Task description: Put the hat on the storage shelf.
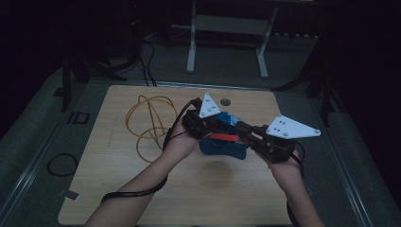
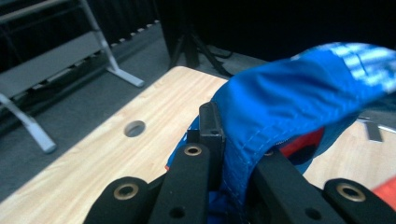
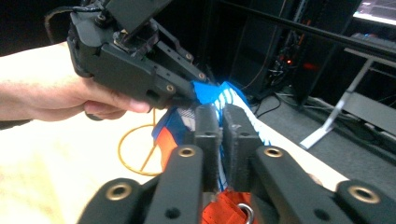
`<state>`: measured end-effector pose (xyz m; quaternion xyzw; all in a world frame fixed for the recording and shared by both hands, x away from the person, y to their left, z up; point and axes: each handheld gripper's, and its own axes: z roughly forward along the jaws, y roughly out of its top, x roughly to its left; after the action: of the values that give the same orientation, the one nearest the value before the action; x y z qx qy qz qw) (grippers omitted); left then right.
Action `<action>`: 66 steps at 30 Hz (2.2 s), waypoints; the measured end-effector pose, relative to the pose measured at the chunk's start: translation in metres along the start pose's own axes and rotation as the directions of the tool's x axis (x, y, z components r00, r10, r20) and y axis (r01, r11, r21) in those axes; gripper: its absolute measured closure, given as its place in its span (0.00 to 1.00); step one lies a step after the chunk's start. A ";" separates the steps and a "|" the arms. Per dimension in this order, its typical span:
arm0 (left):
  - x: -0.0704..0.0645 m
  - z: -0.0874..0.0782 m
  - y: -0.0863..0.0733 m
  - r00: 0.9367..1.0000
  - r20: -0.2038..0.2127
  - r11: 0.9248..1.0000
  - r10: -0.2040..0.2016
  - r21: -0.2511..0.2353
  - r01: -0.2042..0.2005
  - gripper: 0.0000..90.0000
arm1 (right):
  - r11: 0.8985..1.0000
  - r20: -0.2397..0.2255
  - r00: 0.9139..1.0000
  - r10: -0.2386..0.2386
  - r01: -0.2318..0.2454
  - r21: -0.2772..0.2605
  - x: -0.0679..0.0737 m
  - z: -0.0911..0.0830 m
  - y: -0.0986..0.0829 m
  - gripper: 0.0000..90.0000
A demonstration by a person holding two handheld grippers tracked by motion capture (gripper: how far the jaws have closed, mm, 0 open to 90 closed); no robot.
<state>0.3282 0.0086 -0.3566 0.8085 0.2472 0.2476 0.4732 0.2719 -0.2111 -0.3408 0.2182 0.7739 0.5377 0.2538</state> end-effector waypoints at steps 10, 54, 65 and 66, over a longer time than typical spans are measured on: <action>0.006 -0.011 -0.001 0.995 0.056 0.996 0.079 -0.056 -0.076 1.00 | 0.999 0.013 1.000 0.025 -0.025 -0.031 -0.009 -0.015 0.000 0.79; 0.023 -0.055 -0.022 0.775 0.482 0.813 0.409 -0.578 -0.069 1.00 | 0.991 -0.249 0.961 0.123 -0.131 -0.018 0.026 0.007 -0.028 0.54; 0.031 -0.058 -0.028 0.803 0.461 0.827 0.377 -0.557 -0.069 1.00 | 0.992 -0.199 0.975 0.095 -0.109 -0.059 0.027 0.003 -0.025 0.91; 0.031 -0.058 -0.029 0.800 0.468 0.829 0.375 -0.556 -0.064 1.00 | 0.992 -0.193 0.977 0.095 -0.109 -0.061 0.026 0.001 -0.025 0.94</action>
<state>0.3103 0.0782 -0.3527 0.7121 -0.0766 0.1123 0.6888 0.2506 -0.2026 -0.3692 0.1960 0.7626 0.5957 0.1587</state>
